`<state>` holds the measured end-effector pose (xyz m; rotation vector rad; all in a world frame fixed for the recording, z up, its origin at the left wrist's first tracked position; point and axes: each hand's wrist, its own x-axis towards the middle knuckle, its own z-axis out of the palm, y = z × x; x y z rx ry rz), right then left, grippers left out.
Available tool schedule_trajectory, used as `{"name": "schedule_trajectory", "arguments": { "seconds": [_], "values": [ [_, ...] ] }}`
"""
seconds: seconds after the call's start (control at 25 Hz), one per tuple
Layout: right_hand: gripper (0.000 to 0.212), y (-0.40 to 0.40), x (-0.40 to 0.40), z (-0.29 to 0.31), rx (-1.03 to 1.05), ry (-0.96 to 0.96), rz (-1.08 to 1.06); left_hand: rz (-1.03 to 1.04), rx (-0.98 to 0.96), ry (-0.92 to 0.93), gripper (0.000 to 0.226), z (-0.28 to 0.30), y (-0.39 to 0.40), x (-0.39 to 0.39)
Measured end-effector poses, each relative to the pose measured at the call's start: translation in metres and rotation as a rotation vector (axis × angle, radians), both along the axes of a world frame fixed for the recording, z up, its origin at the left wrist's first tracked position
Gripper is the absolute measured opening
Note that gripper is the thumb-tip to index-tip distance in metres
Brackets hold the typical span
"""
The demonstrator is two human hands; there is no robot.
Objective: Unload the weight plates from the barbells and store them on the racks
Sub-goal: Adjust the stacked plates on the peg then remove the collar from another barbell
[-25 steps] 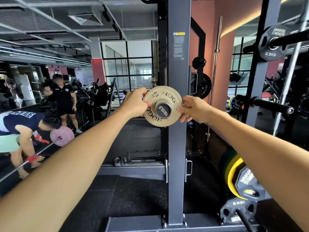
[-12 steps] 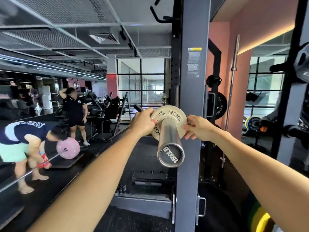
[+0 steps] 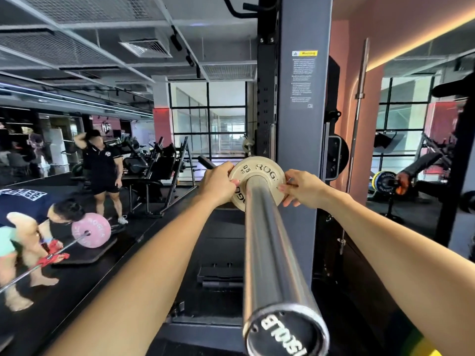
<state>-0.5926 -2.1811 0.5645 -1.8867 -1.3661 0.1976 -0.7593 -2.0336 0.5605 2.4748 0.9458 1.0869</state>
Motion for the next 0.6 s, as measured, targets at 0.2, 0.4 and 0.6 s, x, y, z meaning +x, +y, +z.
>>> {"name": "schedule_trajectory", "arguments": {
  "seconds": [0.2,0.4,0.6],
  "values": [
    [0.007,0.028,0.021,-0.001,-0.006,-0.003,0.000,-0.006,0.007,0.006,0.011,0.001,0.031,0.023],
    [0.008,0.046,0.035,0.002,-0.032,-0.015,-0.009,-0.029,-0.020,0.005,0.010,0.003,0.050,0.037],
    [0.012,0.042,0.030,0.001,-0.039,-0.013,-0.043,-0.047,-0.031,0.030,0.013,0.007,0.053,0.036]
  ]
}}
